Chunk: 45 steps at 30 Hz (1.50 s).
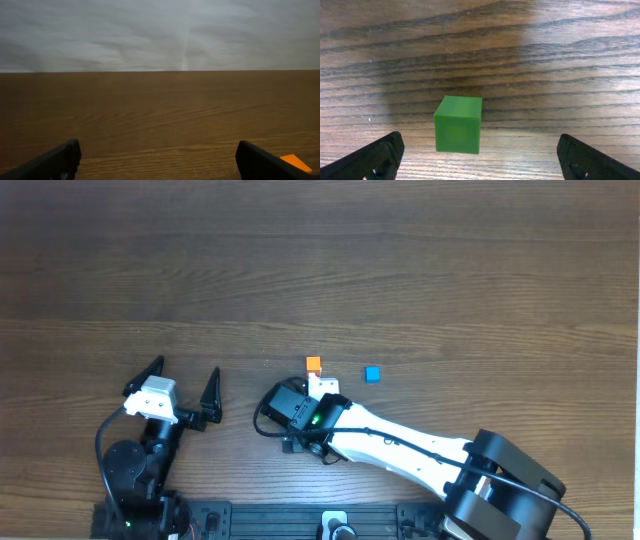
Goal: Stack Cubes
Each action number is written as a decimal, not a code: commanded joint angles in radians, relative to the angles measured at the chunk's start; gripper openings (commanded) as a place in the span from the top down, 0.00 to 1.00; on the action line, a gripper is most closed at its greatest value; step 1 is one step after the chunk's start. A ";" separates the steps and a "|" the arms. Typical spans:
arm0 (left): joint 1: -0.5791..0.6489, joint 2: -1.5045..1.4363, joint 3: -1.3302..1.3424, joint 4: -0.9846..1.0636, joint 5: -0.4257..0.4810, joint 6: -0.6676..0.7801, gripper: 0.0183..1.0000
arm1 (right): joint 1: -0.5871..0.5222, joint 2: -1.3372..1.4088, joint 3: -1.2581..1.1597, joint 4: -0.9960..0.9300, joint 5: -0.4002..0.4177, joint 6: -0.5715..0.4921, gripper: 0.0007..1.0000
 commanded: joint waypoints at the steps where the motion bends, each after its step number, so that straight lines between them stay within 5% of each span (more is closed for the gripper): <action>1: -0.003 -0.006 -0.005 0.000 0.010 0.014 0.00 | 0.016 0.023 0.024 0.008 0.024 0.018 0.04; 26: -0.003 -0.006 -0.005 0.000 0.010 0.014 0.00 | 0.022 0.071 0.024 0.029 0.031 0.018 0.16; 45: -0.003 -0.006 -0.005 0.000 0.010 0.015 0.00 | 0.042 0.072 0.024 0.056 0.023 0.017 0.50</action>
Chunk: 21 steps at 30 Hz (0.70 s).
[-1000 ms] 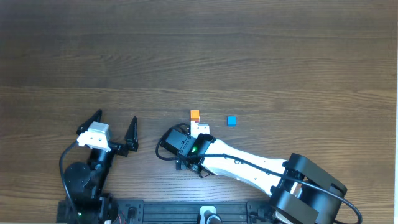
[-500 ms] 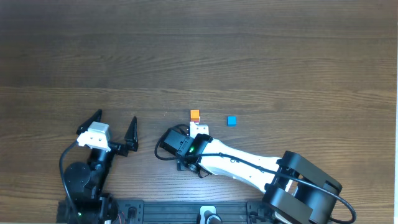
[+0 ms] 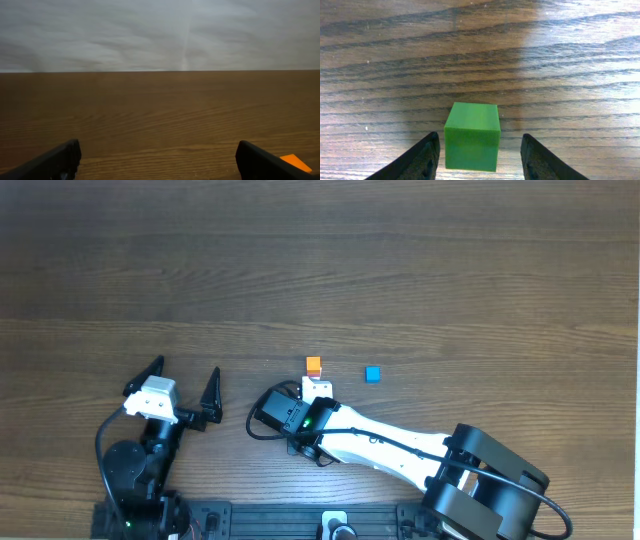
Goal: Stack Cubes
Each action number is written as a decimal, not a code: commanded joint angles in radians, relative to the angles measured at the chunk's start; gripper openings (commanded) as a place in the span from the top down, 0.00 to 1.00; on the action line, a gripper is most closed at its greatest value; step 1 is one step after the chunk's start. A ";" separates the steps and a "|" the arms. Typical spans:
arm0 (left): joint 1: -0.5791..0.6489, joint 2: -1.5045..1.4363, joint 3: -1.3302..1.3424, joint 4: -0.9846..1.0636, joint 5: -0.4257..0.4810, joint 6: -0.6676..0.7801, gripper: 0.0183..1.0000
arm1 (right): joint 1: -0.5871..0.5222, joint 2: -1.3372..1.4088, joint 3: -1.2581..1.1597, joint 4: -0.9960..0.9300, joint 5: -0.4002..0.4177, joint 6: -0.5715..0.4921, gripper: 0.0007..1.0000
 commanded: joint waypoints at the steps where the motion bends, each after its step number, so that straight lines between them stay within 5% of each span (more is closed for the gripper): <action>1: -0.003 -0.006 -0.005 0.000 0.010 0.014 0.00 | 0.016 0.011 0.019 0.013 0.016 0.000 0.50; 11: -0.003 -0.006 -0.005 0.000 0.010 0.014 0.00 | 0.020 0.011 0.019 0.020 0.016 0.000 0.51; 21: -0.003 -0.006 -0.005 0.000 0.010 0.015 0.00 | 0.020 0.014 0.019 0.021 0.016 0.000 0.69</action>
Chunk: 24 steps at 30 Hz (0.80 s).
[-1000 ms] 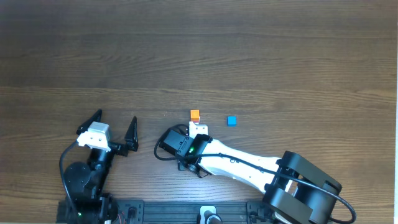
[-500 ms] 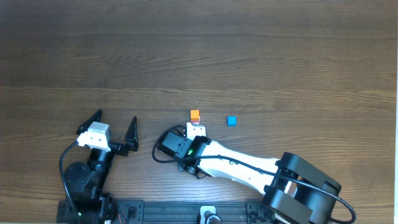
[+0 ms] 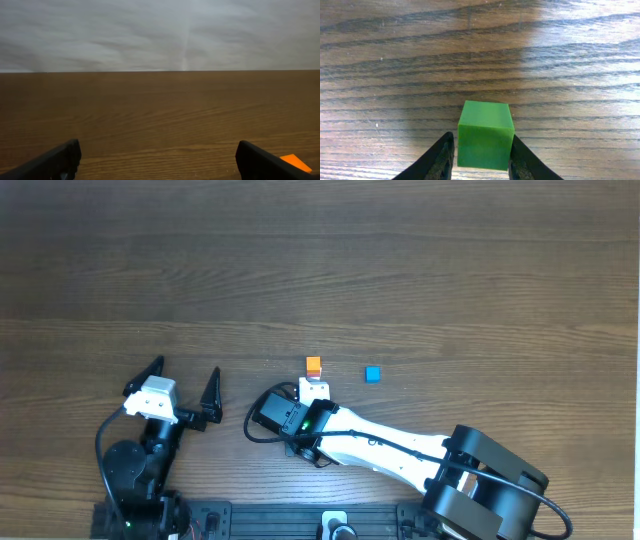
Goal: Stack Cubes
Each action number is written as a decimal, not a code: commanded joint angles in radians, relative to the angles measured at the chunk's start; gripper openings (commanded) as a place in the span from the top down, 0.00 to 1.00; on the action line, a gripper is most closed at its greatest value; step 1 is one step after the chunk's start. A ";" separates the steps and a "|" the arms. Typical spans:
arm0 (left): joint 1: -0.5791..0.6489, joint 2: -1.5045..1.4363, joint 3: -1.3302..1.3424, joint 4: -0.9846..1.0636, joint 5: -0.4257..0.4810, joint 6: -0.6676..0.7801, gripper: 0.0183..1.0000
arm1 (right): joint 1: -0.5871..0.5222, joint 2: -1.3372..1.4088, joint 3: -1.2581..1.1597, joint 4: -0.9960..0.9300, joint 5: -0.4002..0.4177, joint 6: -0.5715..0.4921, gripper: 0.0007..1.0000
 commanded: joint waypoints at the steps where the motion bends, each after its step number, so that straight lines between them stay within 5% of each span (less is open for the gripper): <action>1: -0.003 -0.006 -0.005 0.000 0.010 0.014 0.00 | 0.007 0.014 0.019 0.003 0.016 0.000 0.70; 14: -0.003 -0.006 -0.005 0.000 0.010 0.014 0.00 | 0.006 0.011 0.030 -0.009 0.045 0.000 0.77; 24: -0.003 -0.006 -0.005 0.000 0.010 0.014 0.00 | -0.015 -0.013 0.208 -0.240 0.121 -0.047 0.83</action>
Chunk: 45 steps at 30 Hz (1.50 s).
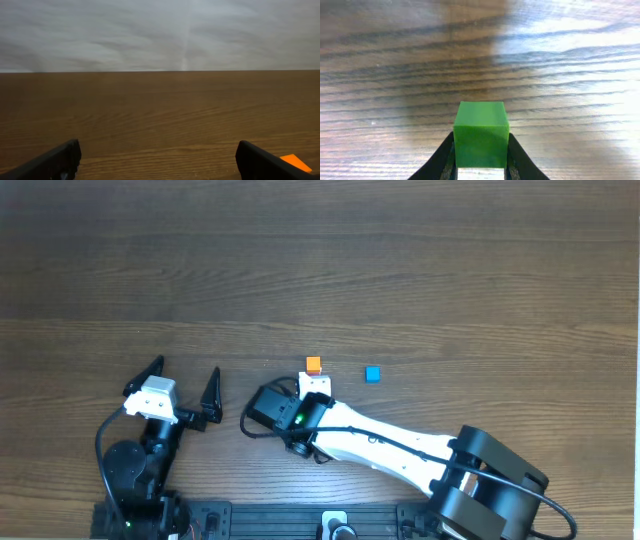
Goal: Stack Cubes
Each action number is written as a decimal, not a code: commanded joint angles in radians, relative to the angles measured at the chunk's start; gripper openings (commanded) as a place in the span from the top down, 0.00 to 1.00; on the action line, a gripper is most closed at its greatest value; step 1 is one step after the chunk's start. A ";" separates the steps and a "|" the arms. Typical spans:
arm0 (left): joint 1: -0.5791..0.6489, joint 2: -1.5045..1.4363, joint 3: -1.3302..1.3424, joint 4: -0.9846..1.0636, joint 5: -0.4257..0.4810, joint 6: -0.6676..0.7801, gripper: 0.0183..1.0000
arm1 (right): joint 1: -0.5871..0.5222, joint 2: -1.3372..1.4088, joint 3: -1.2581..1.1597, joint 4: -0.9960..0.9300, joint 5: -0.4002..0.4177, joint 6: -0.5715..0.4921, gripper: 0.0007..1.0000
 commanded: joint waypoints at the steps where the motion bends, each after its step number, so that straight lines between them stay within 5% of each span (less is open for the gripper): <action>1: -0.003 -0.006 -0.005 0.000 0.009 0.014 0.00 | -0.025 -0.013 0.153 -0.116 0.063 -0.054 0.84; 6: -0.003 -0.006 -0.005 0.000 0.009 0.014 0.00 | -0.076 -0.013 0.338 -0.269 0.133 -0.117 0.91; 17: -0.003 -0.006 -0.005 0.000 0.009 0.014 0.00 | -0.266 0.055 0.479 -0.272 0.048 -0.340 0.94; 25: -0.003 -0.006 -0.005 0.000 0.009 0.014 0.00 | -0.278 0.145 0.479 -0.237 -0.028 -0.359 0.96; 45: -0.003 -0.006 -0.005 0.000 0.009 0.015 0.00 | -0.288 0.147 0.476 -0.229 -0.033 -0.355 0.96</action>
